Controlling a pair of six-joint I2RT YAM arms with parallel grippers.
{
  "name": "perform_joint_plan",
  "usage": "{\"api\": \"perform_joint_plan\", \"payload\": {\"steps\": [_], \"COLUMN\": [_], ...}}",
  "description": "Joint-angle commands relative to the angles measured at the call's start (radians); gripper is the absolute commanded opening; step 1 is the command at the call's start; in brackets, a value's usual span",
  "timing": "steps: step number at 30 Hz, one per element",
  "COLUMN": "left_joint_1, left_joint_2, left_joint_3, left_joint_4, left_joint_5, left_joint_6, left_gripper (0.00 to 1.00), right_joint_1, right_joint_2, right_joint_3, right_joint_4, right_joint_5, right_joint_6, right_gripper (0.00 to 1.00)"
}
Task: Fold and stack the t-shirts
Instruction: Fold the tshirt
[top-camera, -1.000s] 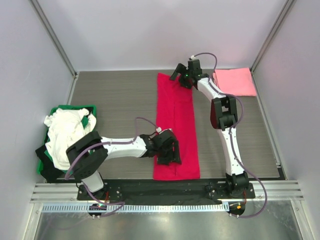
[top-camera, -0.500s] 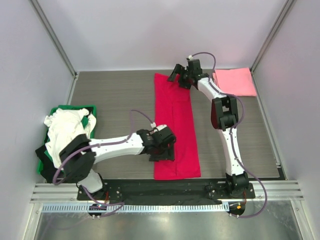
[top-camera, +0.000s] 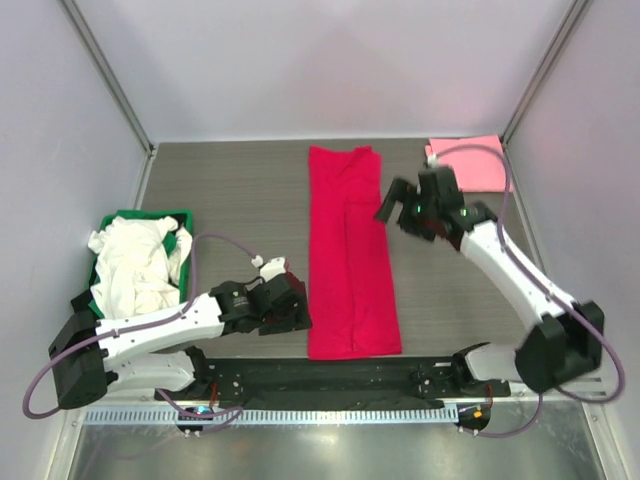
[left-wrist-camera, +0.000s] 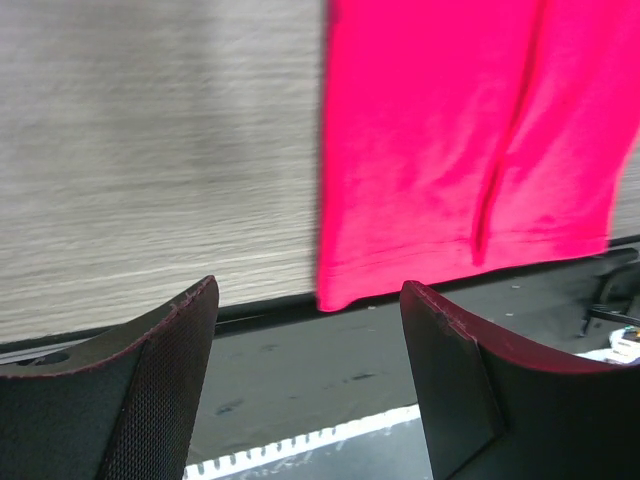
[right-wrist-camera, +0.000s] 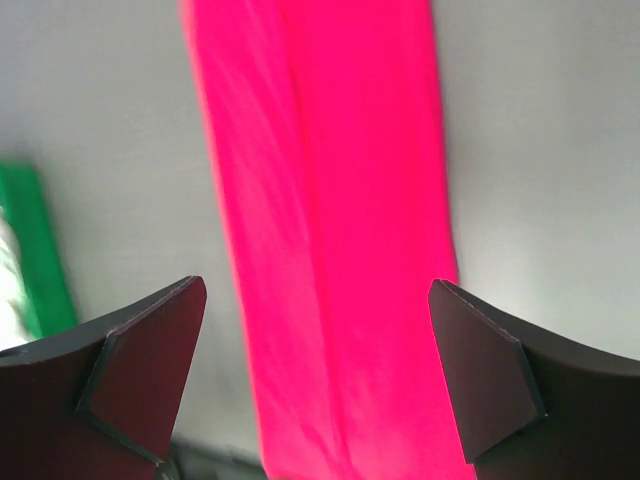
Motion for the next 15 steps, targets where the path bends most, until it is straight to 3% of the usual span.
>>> {"api": "perform_joint_plan", "payload": {"steps": [1,6,7,9,15], "left_joint_1": [-0.010,-0.023,-0.032,-0.041,-0.066], "left_joint_2": [-0.069,-0.100,-0.102,-0.096,-0.062], "left_joint_3": [-0.073,-0.151,-0.173,-0.191,-0.217], "left_joint_4": [0.109,0.172,0.184,0.204,0.247], "left_joint_5": [-0.002,0.018,0.021,0.026,0.021], "left_joint_6": [-0.072,-0.120,-0.126,-0.138,-0.166], "left_gripper": [0.75,0.74,0.74,0.74,0.72], "right_joint_1": [0.090,0.244,0.250,0.259,0.350], "right_joint_2": [-0.136,-0.409,-0.428,-0.448,-0.471], "right_joint_3": [-0.267,-0.527,-0.553,-0.619,-0.719], "right_joint_4": [-0.118,-0.178,-0.181,-0.184,-0.135], "right_joint_5": [0.104,0.203,0.196,0.159,0.121], "right_joint_6": [0.156,0.325,0.345,0.358,0.414], "right_gripper": [1.00,0.93,0.86,0.82,0.59]}}
